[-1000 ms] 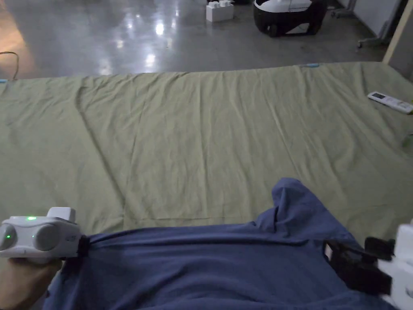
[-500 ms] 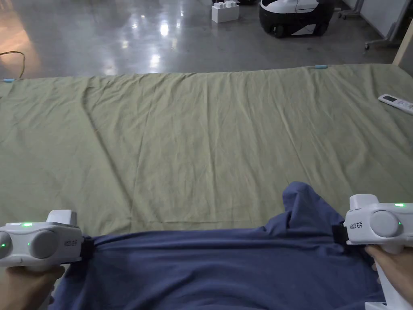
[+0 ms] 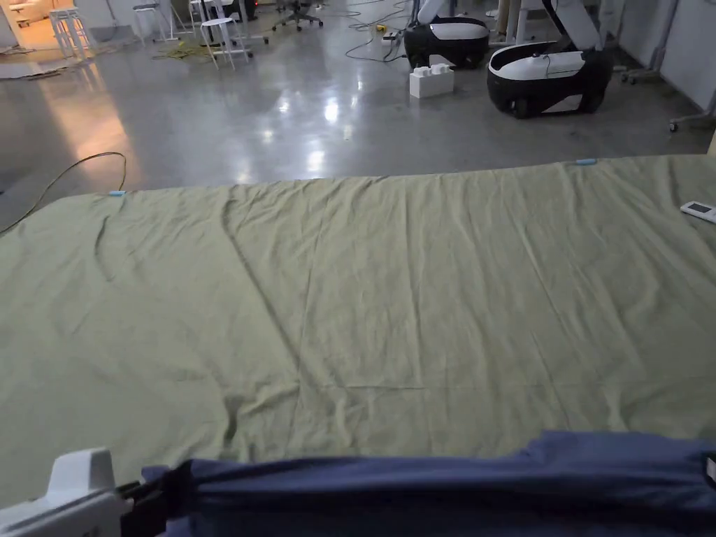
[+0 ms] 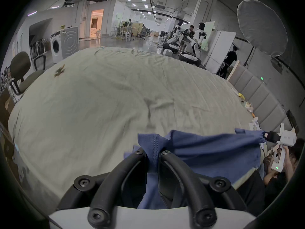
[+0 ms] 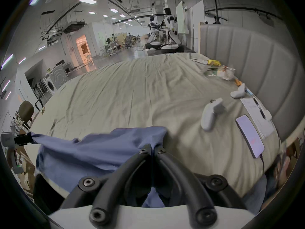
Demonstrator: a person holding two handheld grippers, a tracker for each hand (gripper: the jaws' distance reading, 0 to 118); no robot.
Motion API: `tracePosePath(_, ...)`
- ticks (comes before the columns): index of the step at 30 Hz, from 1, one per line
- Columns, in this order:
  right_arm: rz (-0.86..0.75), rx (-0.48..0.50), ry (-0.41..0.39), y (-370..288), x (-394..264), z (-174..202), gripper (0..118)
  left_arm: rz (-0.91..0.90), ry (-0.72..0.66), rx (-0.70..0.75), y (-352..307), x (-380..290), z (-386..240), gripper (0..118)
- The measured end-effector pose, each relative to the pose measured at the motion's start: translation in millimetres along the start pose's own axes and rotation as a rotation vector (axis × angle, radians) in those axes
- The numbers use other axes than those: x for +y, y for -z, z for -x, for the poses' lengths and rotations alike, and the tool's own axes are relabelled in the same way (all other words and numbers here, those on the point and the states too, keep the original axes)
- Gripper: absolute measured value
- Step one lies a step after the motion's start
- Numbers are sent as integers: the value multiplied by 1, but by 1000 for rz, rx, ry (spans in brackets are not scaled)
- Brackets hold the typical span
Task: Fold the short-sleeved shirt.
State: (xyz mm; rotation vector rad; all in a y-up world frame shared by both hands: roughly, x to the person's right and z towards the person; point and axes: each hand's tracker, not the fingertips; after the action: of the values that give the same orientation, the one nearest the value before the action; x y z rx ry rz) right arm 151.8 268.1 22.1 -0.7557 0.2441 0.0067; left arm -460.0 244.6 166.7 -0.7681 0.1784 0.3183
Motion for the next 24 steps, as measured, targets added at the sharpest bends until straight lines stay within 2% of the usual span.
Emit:
tracePosePath(4, 41, -21, 5, -23, -51, 1, 3, 19, -37, -7, -11, -47, 17, 12)
tracePosePath(7, 103, -43, 2, -14, -76, 4, 3, 44, -44, -3, -2, -68, 26, 12)
tracePosePath(9, 130, -71, -85, -5, -85, 11, 4, 65, -77, -3, 4, -78, 23, 13)
tracePosePath(10, 143, -92, -110, 0, -87, 15, 10, 64, -79, 3, 5, -82, 22, 16)
tracePosePath(12, 154, -105, -124, 10, -91, 8, 52, 45, -46, 32, 1, -90, 16, 51)
tracePosePath(13, 150, -123, -127, 10, -90, 8, 67, 20, -12, 40, -3, -93, 15, 72)
tracePosePath(14, 143, -131, -129, 9, -89, 7, 70, 1, 9, 40, -8, -95, 14, 91)
tracePosePath(15, 118, -128, -113, 5, -90, 1, 70, -44, 24, 39, -18, -96, 13, 96)
tracePosePath(18, 19, -110, -6, -16, -81, -5, 70, -187, 57, 61, -57, -89, 0, 96)
tracePosePath(20, -70, -19, 93, -35, -75, -8, 70, -266, 78, 90, -89, -78, -16, 96)
tracePosePath(22, -247, 141, 197, -64, -64, -4, 70, -397, 112, 106, -129, -69, -43, 97)
tracePosePath(24, -382, 192, 208, -103, -51, 29, 70, -515, 155, 80, -160, -60, -68, 96)
